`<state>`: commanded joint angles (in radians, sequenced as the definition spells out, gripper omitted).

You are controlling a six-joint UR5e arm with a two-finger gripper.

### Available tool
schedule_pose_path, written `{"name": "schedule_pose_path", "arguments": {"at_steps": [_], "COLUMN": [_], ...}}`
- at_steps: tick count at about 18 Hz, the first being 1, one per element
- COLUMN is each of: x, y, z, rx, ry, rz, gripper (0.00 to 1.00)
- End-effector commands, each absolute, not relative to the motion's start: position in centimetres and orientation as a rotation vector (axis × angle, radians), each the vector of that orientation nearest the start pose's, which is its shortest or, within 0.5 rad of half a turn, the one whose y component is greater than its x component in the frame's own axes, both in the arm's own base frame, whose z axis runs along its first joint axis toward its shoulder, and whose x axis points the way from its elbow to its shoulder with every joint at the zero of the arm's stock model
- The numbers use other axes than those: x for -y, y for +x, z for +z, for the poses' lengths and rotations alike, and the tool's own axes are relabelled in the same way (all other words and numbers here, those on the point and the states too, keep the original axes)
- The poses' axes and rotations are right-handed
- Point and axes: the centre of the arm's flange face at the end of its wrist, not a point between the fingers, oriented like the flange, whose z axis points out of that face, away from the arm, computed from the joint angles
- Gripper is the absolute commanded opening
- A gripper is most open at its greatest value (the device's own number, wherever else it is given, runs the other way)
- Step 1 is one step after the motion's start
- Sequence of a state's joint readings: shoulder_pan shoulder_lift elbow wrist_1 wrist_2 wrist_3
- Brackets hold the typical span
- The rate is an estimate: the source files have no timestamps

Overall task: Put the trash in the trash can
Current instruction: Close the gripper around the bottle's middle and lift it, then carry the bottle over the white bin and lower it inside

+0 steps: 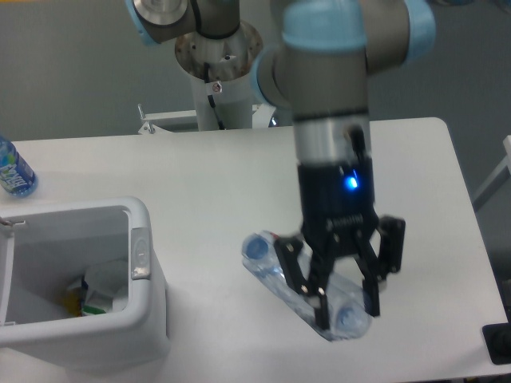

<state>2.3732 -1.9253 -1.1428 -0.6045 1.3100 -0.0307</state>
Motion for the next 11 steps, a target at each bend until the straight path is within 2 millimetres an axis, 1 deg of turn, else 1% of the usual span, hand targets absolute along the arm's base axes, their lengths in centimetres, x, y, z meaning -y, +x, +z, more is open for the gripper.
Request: {"name": "schedule_pose_path", "arguments": {"at_steps": [2,4,6,8,10,11], "x": [-58.9,-60.1,-61.3,-62.7,-64.0,-65.0], "y": [-34.9,-31.6,-28.7,-25.9,-23.6,-22.5], "z": [63.8,64.7,64.7,64.1,62.9,61.5], "rx": [0.651,0.595,0.536,0.461,0.4,0.383], "ry": [-1.95,-1.949,-1.968,-1.997,-2.031,-2.056], "rz": [0.191,0.169,0.148,0.135,0.122,0.102], "gripper": [0.51,0.51,0.52,0.52,0.52,0.52]}}
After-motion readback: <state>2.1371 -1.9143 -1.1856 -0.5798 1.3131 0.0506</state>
